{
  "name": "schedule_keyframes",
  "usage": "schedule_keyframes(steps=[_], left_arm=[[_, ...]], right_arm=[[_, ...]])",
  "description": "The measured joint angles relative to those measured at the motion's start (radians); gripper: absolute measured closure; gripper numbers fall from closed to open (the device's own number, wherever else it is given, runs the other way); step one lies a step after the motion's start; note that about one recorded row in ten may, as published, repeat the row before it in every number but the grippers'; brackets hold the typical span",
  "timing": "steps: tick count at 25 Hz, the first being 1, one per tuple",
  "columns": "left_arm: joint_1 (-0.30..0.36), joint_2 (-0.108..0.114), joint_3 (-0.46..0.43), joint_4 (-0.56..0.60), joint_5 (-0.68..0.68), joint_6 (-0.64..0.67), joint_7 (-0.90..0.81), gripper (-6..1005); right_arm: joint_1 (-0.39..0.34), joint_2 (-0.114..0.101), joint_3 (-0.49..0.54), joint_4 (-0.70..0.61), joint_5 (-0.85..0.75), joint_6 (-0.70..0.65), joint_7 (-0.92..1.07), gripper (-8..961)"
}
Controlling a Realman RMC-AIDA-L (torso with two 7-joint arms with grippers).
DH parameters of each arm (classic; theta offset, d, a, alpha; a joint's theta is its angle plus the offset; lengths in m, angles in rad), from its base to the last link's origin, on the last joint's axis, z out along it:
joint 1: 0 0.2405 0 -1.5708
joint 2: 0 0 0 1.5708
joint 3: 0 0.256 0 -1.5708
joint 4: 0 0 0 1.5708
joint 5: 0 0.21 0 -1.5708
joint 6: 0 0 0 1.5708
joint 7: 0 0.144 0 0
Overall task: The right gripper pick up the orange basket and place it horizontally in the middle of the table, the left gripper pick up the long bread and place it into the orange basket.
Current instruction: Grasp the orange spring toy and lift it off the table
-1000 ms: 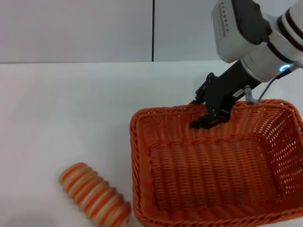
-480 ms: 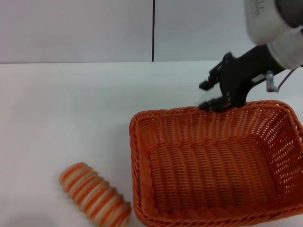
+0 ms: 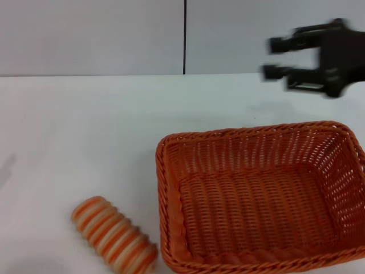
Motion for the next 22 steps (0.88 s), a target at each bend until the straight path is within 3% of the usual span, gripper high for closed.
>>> schedule_keyframes(steps=[1,3,4,5,7,10,14,22], left_arm=[[-0.009,0.0,-0.001,0.051,0.044,0.0,-0.044,285],[-0.021,-0.003,-0.004,0.127,0.119,0.001,-0.114,285],[-0.021,-0.003,-0.004,0.127,0.119,0.001,-0.114,285],[-0.041,-0.01,-0.005,0.234,0.22,0.003,-0.209,285],[-0.047,-0.011,-0.005,0.261,0.243,0.009,-0.238,285],[-0.076,0.013,0.001,0.348,0.318,0.101,-0.367,285],[-0.115,0.015,0.004,0.388,0.428,0.143,-0.422,285],[-0.213,-0.075,0.007,0.368,0.657,0.117,-0.404,286]], right_arm=[[0.0,0.0,0.0,0.0,0.0,0.0,0.0,486],[-0.088,0.0,0.059,0.133,0.146,0.025,-0.103,486],[-0.088,0.0,0.059,0.133,0.146,0.025,-0.103,486],[-0.116,0.001,0.073,0.178,0.184,0.034,-0.135,486],[-0.155,0.001,0.091,0.24,0.24,0.057,-0.182,486],[-0.206,0.002,0.118,0.29,0.285,0.091,-0.212,486],[-0.243,0.005,0.149,0.307,0.3,0.116,-0.215,486],[-0.25,0.002,0.174,0.392,0.328,0.153,-0.275,486]])
